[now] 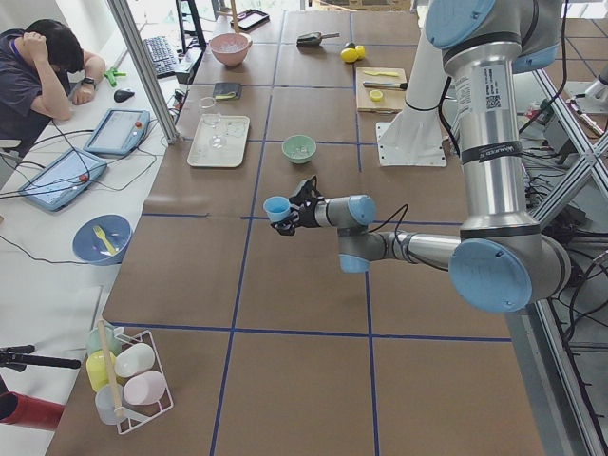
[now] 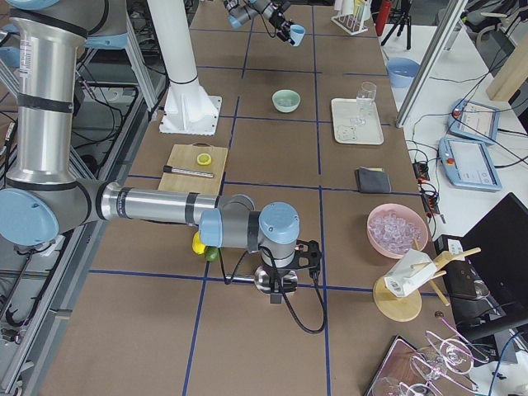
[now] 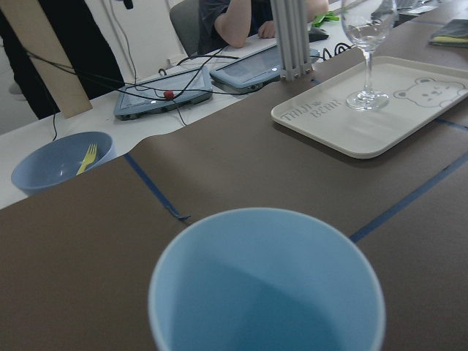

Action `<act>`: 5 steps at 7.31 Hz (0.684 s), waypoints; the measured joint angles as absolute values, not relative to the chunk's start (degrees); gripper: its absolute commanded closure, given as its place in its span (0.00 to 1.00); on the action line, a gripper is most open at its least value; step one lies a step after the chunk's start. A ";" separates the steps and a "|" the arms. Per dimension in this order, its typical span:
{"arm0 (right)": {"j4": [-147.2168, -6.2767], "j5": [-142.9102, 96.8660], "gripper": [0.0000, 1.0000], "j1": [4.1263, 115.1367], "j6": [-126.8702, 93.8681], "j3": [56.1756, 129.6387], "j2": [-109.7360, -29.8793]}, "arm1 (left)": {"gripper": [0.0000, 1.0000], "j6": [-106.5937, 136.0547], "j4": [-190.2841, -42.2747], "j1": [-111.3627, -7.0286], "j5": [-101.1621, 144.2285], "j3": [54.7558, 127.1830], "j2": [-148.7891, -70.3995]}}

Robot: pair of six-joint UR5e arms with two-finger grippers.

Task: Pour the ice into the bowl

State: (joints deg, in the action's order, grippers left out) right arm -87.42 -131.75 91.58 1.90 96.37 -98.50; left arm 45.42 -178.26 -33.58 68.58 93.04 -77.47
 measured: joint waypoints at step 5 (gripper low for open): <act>-87.19 -131.75 0.00 91.58 1.85 96.49 -98.42 | 1.00 57.16 -180.31 -32.51 56.20 83.69 -77.77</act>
State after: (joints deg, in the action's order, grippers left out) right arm -87.19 -131.75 91.58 1.85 96.49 -98.42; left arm 57.16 -180.31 -32.51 56.20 83.69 -77.77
